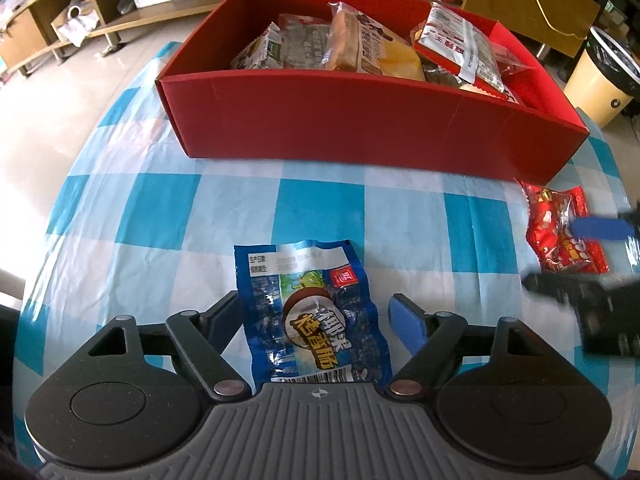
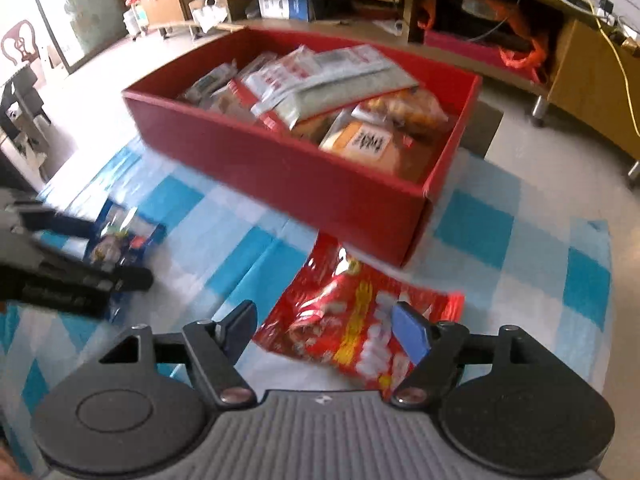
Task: Organize snacks
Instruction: 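Grasp the blue coconut pouch with the left tool while the right tool grasps the Trolli bag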
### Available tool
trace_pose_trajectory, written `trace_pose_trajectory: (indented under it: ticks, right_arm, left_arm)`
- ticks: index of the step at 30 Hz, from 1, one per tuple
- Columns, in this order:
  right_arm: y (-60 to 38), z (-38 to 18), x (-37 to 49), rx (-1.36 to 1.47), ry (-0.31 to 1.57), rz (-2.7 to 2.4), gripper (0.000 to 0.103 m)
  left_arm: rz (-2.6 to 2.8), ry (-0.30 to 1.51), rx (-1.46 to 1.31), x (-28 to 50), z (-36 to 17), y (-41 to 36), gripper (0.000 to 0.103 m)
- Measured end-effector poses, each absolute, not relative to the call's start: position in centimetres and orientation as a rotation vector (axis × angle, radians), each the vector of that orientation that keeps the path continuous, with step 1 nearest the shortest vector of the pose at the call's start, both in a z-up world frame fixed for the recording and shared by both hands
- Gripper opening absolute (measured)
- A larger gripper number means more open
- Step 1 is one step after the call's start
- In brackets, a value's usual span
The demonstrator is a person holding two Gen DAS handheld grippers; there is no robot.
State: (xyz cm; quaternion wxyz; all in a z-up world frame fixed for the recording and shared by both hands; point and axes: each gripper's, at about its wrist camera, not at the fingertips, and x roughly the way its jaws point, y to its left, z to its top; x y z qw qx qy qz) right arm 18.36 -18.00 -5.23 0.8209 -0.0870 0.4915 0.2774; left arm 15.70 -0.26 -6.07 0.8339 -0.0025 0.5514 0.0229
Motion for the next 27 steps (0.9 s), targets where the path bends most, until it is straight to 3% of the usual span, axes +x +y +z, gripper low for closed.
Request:
trace_pose_trajectory:
  ticks: [8,13,20,24,27]
  right_arm:
    - [-18.8,-3.4,17.6,-0.21,0.975,0.6,0.072]
    - [-18.8,-4.8,19.8,-0.138,1.036,0.558,0.072]
    - [-18.4,-5.2,19.4,-0.235,1.059,0.645,0.077]
    - [-19.1,-6.0,17.5,-0.172,1.161,0.677,0.085]
    - [-18.7,-5.7,15.2,-0.178,1.167,0.748,0.084]
  left_arm:
    - [0.045,1.163,-0.01,15.4,-6.0,0.0,0.084]
    - [0.051,1.165,-0.018,15.7,-6.1,0.2,0.086]
    - [0.037,1.165,-0.011,16.0,-6.2,0.1,0.088]
    - [0.021,1.164,-0.005,16.0,-6.2,0.3,0.088]
    - [0.018,1.163,0.004,16.0,-6.2,0.4,0.089]
